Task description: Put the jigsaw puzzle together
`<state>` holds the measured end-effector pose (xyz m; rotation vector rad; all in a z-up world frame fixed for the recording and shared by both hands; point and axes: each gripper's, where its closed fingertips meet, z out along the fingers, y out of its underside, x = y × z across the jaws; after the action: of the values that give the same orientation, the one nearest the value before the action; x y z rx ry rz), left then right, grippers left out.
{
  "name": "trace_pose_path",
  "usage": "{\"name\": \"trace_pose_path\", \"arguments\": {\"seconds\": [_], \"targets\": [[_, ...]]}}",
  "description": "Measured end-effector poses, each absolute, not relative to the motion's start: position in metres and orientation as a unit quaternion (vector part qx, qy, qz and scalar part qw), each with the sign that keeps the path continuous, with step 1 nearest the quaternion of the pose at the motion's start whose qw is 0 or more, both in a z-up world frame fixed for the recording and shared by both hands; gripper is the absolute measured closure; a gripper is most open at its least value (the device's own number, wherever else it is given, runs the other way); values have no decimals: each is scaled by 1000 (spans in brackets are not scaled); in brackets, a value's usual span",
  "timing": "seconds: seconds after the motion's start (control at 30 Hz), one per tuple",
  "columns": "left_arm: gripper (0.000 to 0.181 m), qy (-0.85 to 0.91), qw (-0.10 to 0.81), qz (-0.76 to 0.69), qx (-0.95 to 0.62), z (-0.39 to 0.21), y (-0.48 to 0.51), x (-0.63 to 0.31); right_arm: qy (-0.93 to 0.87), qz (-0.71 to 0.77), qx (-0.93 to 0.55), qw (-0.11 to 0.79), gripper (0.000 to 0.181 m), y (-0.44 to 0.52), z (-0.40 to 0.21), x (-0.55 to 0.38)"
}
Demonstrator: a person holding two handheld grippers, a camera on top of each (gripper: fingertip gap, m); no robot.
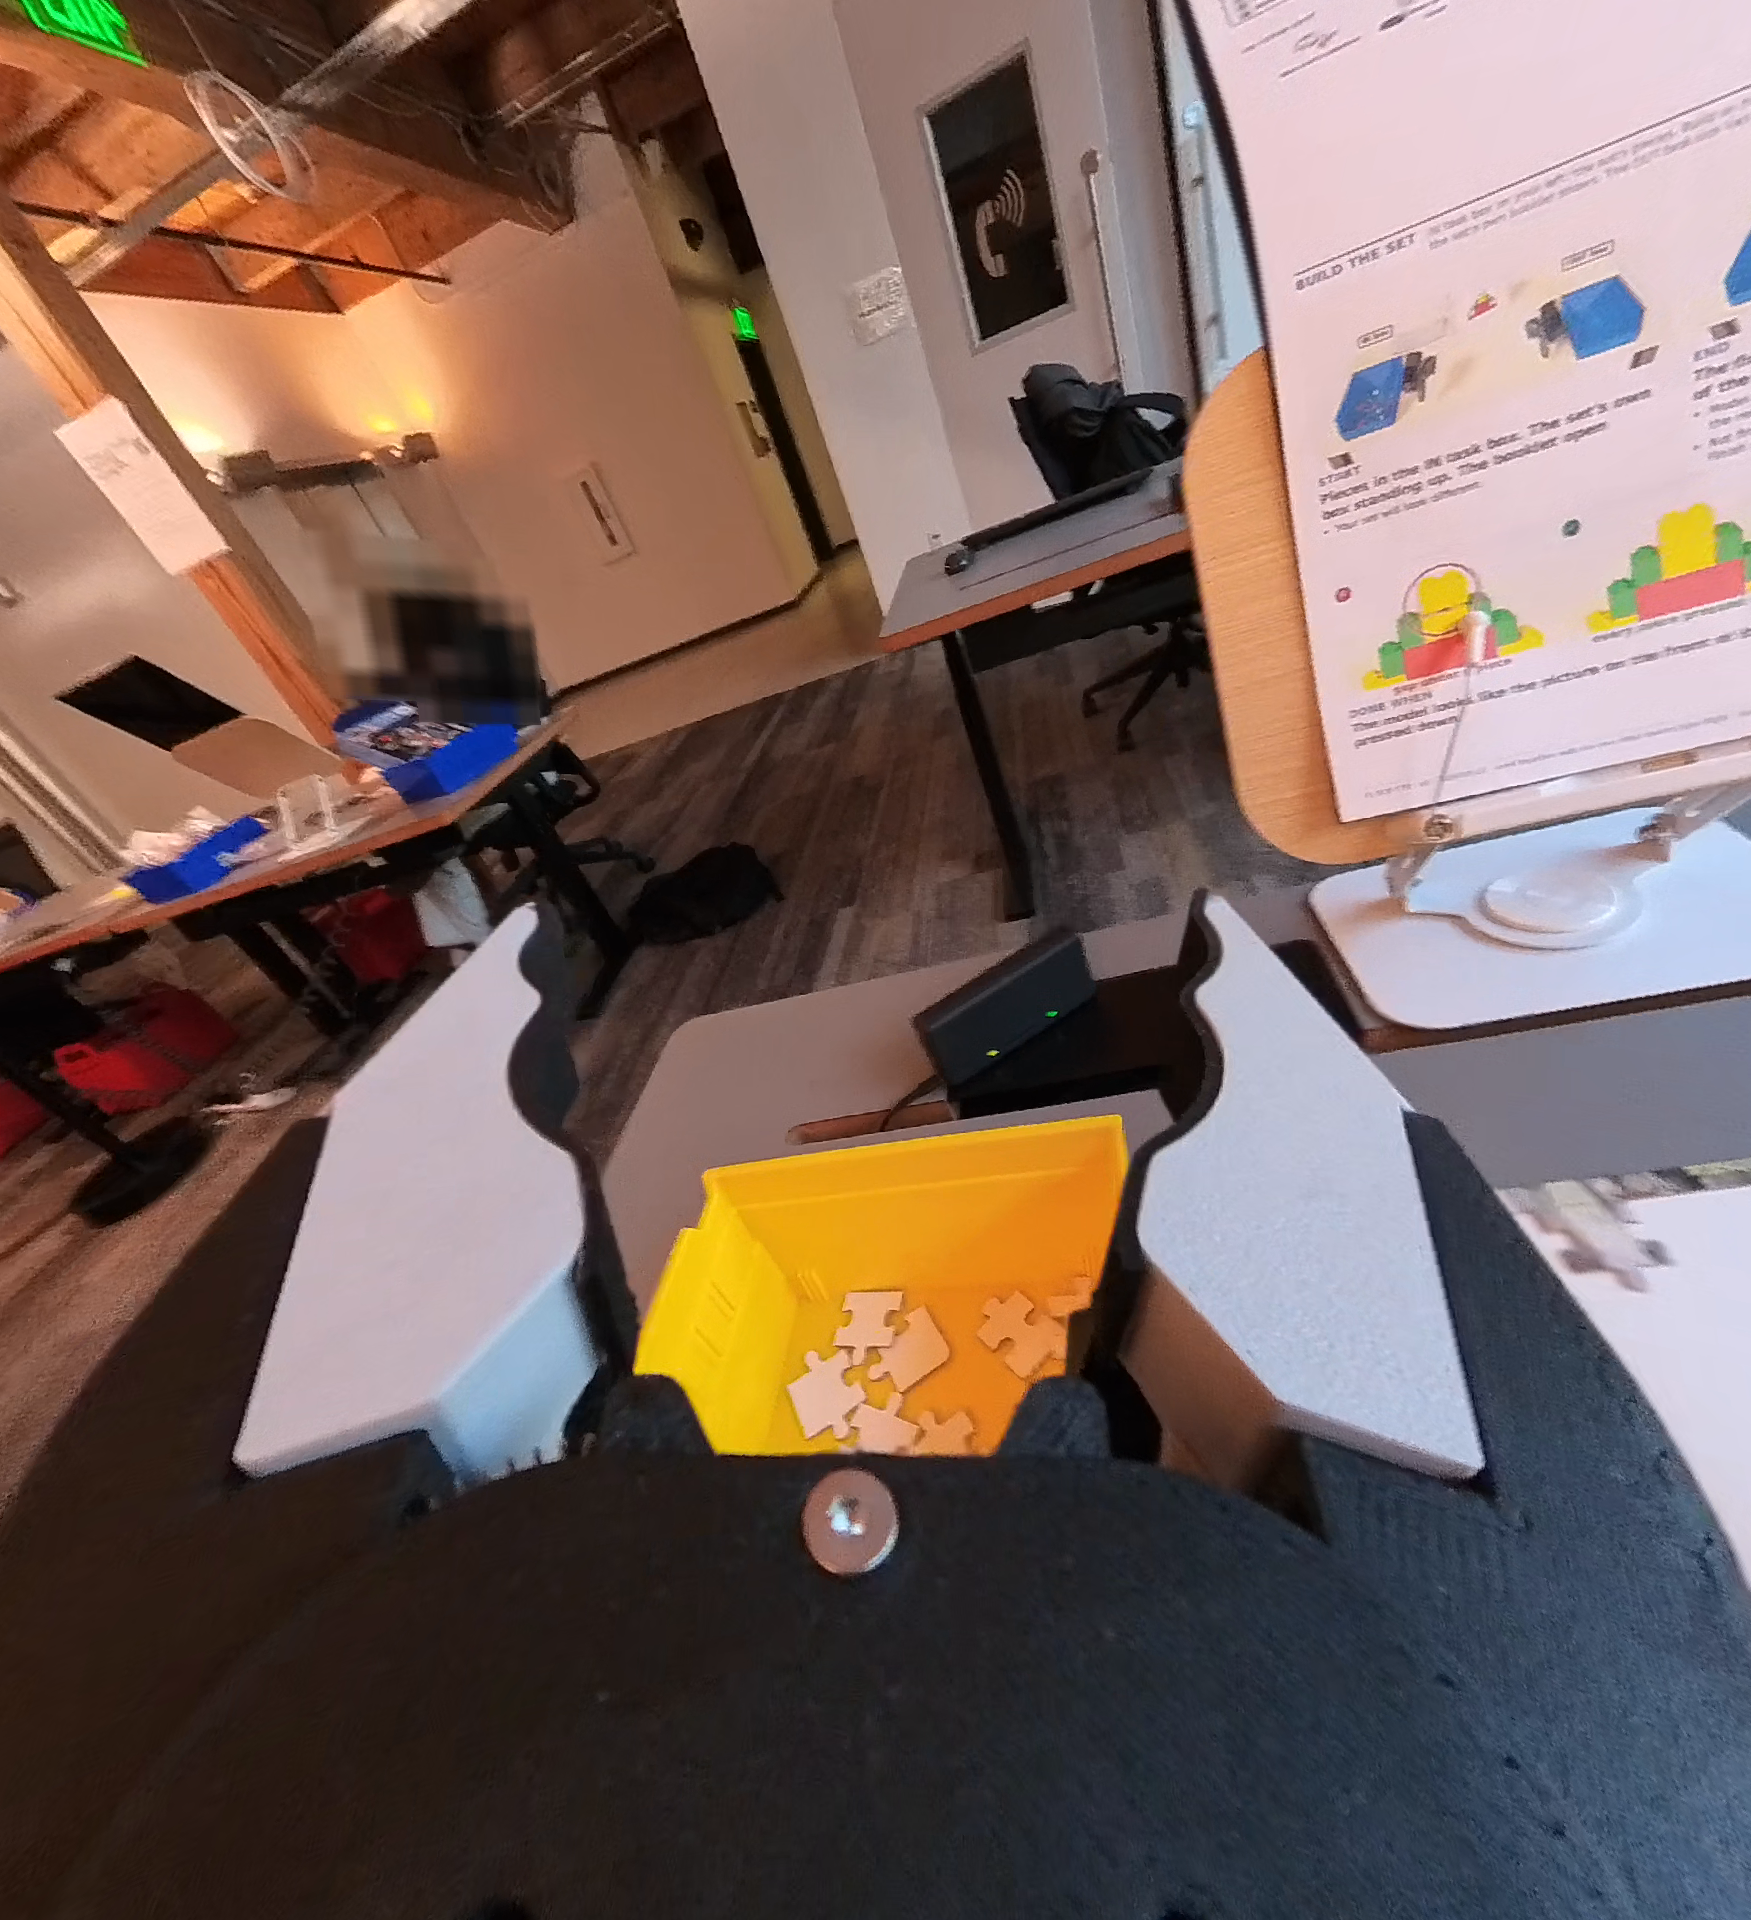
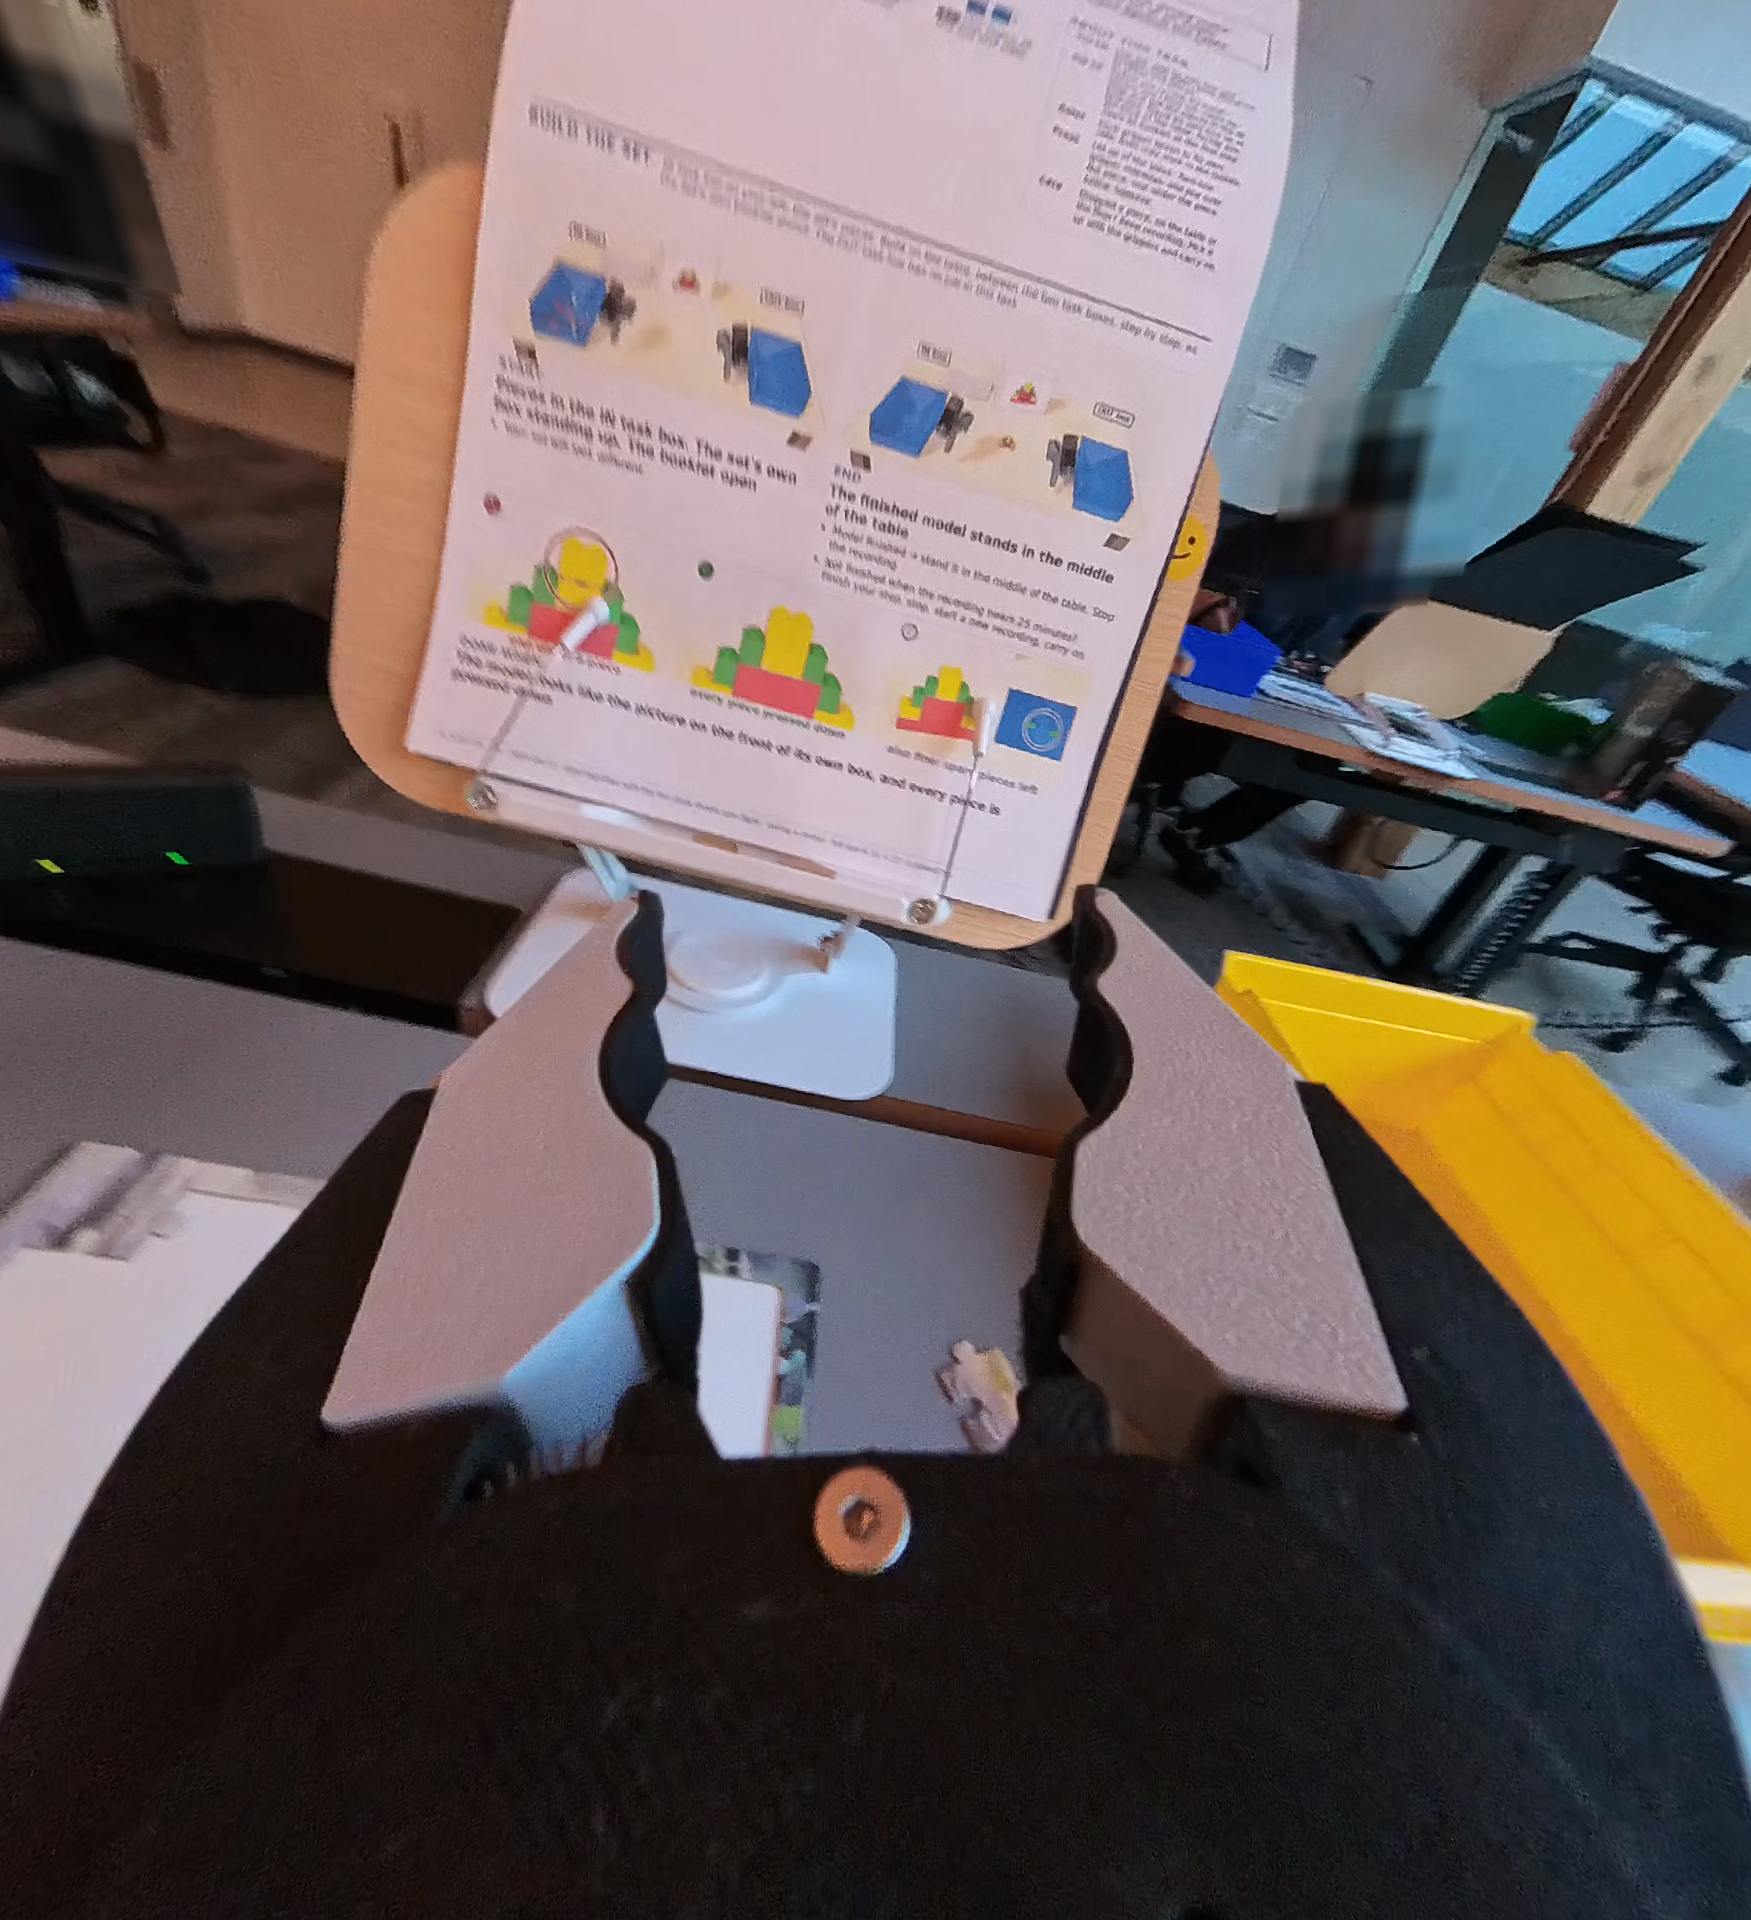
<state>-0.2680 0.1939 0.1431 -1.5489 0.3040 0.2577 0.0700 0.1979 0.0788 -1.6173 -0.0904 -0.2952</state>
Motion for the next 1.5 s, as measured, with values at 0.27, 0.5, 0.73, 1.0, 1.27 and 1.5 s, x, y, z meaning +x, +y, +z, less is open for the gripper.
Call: {"name": "trace_pose_path", "arguments": {"seconds": [0.27,0.5,0.73,1.0,1.27,1.5], "targets": [[69,92,715,193,-666,168,177,-304,7,-103,-674,731,114,183,112,98],[70,73,713,216,-663,172,177,-322,-41,-83,-629,772,112,150,155,55],[71,69,713,227,-660,174,176,-326,-80,-88,-625,771,114,139,161,25],[71,74,707,229,-665,171,178,-324,-79,-88,-642,757,115,146,152,29],[71,74,702,228,-670,168,180,-325,-82,-94,-665,737,115,158,137,33],[71,73,697,225,-677,165,183,-327,-79,-94,-680,723,115,164,129,39]]}}
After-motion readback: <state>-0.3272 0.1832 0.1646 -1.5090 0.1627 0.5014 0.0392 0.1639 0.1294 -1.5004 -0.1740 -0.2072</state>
